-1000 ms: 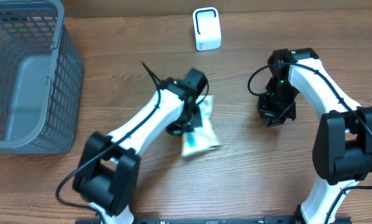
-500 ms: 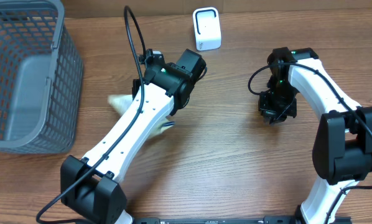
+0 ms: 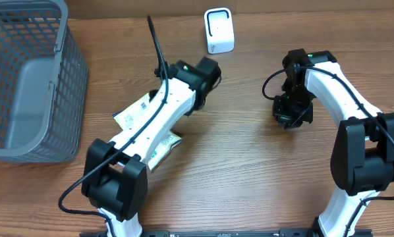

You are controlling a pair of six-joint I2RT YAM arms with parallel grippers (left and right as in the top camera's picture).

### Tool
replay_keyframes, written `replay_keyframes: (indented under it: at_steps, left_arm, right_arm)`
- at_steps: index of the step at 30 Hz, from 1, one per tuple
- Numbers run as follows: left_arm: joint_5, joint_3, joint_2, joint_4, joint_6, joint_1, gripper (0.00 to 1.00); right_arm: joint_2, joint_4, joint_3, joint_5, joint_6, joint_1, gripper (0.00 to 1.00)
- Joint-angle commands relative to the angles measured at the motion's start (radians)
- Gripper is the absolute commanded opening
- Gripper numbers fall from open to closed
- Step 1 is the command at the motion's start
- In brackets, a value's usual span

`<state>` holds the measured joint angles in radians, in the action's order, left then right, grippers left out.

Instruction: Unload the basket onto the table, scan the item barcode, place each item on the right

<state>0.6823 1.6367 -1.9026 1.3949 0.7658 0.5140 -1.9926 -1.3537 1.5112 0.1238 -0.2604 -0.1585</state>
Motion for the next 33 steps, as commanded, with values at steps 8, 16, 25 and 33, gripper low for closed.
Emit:
replay_keyframes:
  at_steps: [8, 16, 25, 33]
  left_arm:
    - [-0.137, 0.534, 0.022, 0.292, 0.004, -0.178, 0.13]
    - [-0.313, 0.76, 0.039, 0.295, -0.182, -0.35, 1.0]
    - [-0.412, 0.769, 0.044, 0.295, -0.187, -0.595, 1.0]
    - [-0.489, 0.768, 0.044, 0.295, -0.188, -0.755, 1.0]
  right_arm:
    - [0.04, 0.024, 0.092, 0.006, 0.007, -0.126, 0.25]
    - [0.057, 0.067, 0.254, -0.135, 0.053, -0.41, 0.56]
    - [0.057, 0.235, 0.264, -0.403, 0.073, -0.747, 0.59]
    - [0.052, 0.41, 0.262, -0.404, 0.256, -0.924, 0.77]
